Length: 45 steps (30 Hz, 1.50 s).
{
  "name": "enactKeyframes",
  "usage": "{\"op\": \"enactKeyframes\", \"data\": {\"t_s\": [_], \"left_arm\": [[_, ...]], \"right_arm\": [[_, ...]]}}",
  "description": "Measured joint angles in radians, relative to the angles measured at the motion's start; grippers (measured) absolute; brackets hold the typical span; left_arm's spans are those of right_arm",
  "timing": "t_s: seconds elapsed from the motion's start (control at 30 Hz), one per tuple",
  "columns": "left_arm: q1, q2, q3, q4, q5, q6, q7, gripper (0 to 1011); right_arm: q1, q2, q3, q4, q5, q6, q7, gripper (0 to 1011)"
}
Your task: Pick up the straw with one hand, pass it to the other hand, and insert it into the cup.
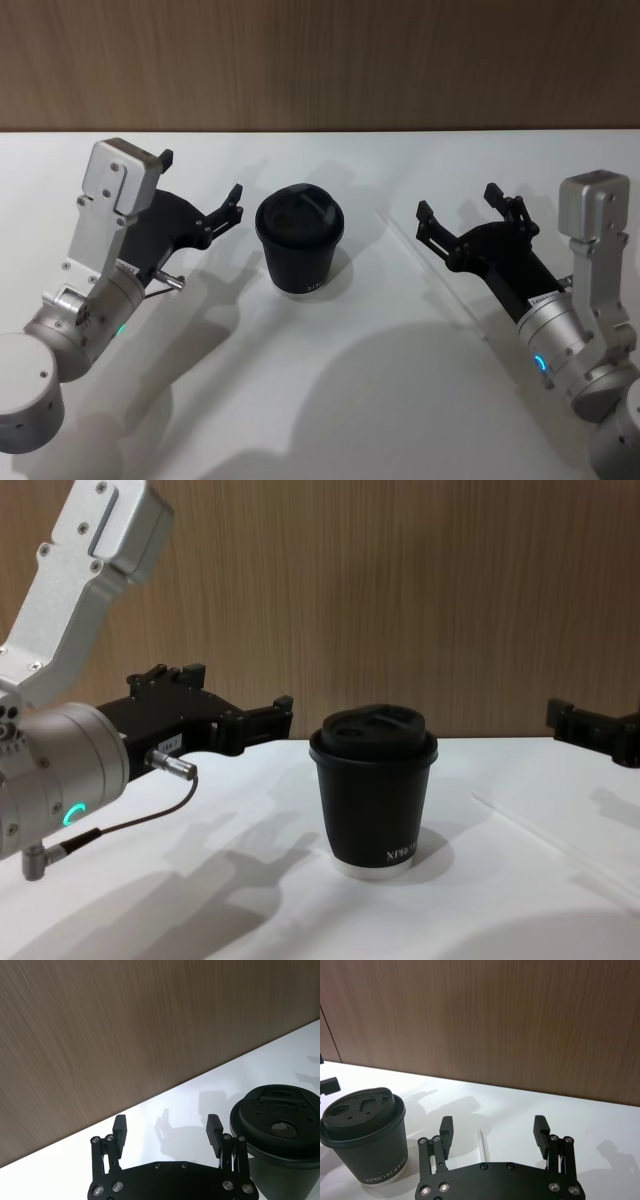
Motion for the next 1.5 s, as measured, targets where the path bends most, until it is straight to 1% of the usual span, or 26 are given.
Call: {"op": "enactKeyframes", "data": {"t_s": [1.33, 1.5], "left_arm": [[0.000, 0.000, 0.000, 0.000, 0.000, 0.000, 0.000, 1003], [0.000, 0.000, 0.000, 0.000, 0.000, 0.000, 0.000, 1003]], "right_arm": [[0.000, 0.000, 0.000, 0.000, 0.000, 0.000, 0.000, 1001], [0.000, 0.005, 0.000, -0.004, -0.008, 0.006, 0.000, 1001]]}}
